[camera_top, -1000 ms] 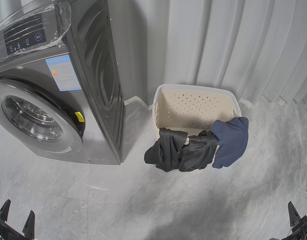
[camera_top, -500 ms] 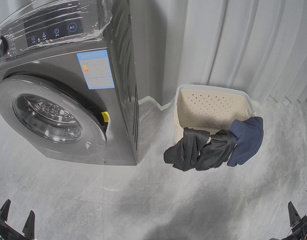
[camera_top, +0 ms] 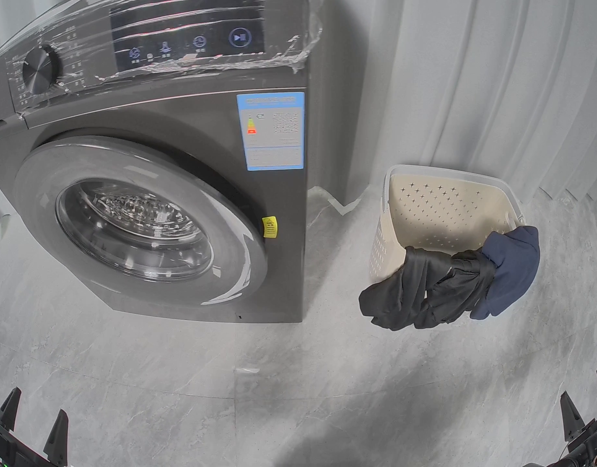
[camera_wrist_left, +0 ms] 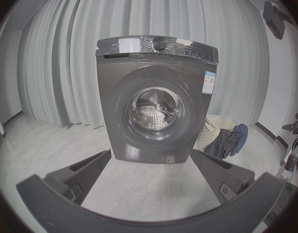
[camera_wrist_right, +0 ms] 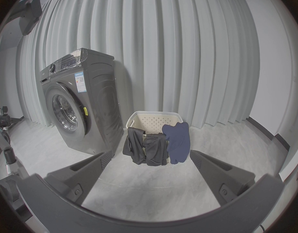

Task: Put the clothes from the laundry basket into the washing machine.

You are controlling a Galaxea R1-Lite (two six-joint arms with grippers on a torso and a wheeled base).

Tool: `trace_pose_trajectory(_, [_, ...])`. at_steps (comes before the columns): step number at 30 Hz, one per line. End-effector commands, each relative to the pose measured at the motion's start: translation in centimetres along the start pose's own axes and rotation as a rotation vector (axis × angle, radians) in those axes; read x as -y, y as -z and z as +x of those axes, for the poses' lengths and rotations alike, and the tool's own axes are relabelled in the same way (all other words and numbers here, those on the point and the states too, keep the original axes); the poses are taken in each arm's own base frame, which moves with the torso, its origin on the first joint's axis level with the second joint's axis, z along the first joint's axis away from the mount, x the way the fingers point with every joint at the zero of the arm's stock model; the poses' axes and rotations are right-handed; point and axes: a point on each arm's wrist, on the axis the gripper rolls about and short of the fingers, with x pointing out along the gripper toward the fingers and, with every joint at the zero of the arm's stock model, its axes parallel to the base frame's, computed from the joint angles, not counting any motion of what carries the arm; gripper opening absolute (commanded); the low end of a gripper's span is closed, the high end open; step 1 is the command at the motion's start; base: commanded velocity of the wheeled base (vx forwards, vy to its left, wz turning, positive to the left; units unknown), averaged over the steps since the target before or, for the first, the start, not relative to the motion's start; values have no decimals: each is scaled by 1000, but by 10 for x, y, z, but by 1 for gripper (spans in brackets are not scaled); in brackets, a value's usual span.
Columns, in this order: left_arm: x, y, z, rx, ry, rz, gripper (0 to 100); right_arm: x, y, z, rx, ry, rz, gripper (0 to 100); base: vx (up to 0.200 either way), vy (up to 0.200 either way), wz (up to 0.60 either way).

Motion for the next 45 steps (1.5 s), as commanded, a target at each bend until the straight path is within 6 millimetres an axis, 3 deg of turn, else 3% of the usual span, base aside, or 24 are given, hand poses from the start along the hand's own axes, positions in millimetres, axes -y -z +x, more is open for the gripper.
trace_pose_trajectory(1, [0, 5, 0, -1, -1, -1, 100, 0, 5, 0, -3, -1, 0, 100, 0, 200, 0])
trace_pose_trajectory(25, [0, 5, 0, -1, -1, 0, 100, 0, 5, 0, -3, -1, 0, 100, 0, 200, 0])
trace_pose_trajectory(40, [0, 5, 0, -1, -1, -1, 100, 0, 5, 0, -3, -1, 0, 100, 0, 0, 0])
trace_pose_trajectory(45, [0, 5, 0, -1, -1, -1, 100, 0, 5, 0, -3, -1, 0, 100, 0, 200, 0])
